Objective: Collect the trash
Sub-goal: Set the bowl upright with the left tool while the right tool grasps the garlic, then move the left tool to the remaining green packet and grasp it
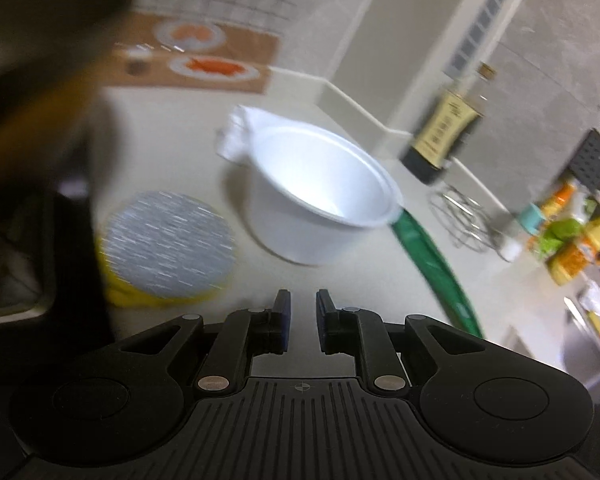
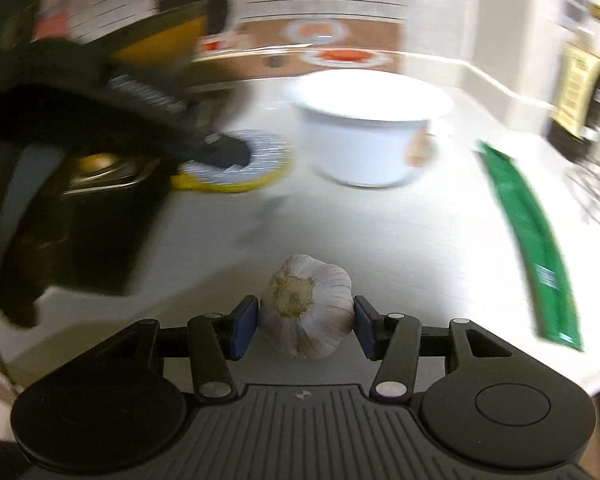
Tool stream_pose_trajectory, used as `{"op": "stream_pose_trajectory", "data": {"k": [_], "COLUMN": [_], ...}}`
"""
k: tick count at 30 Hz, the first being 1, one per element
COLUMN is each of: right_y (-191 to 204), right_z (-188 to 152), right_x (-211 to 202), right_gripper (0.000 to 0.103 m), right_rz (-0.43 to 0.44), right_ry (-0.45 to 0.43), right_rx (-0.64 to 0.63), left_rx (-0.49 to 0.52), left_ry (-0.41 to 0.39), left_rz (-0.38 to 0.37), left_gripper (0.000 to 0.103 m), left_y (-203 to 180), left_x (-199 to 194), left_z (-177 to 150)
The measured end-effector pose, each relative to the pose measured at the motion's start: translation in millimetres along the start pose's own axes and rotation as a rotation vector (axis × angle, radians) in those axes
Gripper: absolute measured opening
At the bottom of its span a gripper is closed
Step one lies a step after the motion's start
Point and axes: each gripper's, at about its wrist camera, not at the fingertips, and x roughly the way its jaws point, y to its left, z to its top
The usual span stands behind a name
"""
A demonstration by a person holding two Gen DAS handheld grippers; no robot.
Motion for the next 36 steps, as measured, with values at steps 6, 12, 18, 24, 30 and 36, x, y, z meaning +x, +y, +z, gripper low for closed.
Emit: {"op": "stream_pose_trajectory", "data": {"k": [6, 12, 18, 24, 30, 36], "right_y": [-33.6, -58.0, -105.4, -158.7, -181.7, -202.7], "right_z": [-5.4, -15.1, -16.2, -26.7, -62.0, -90.3], "right_x": [-3.8, -20.8, -75.4, -99.7, -114.8, -121.6], "right_gripper": [0.051, 0.051, 0.051, 0.051, 0.051, 0.051], "right_rz": [-0.098, -0.159, -0.231, -0.324, -0.341, -0.335], "right_ry": [-0.007, -0.049, -0.161, -0.211, -0.219, -0.201], "right_rx": [0.086, 0.141, 0.256, 0.396, 0.471, 0.560], "left_rx": [0.092, 0.121, 0.077, 0.272, 0.661, 0.668], "left_ry": [0.099, 0.122, 0.122, 0.110, 0.150, 0.153], "left_rz": [-0.153, -0.204, -0.213, -0.044, 0.174, 0.096], "left_gripper": [0.016, 0.016, 0.017, 0.020, 0.027, 0.027], "left_y": [-41.8, -71.8, -102.6, -179.8, -224.6, -191.5], "left_x": [19.5, 31.0, 63.9, 141.1, 181.4, 135.8], "left_z": [-9.8, -5.8, 23.1, 44.0, -8.6, -40.7]}}
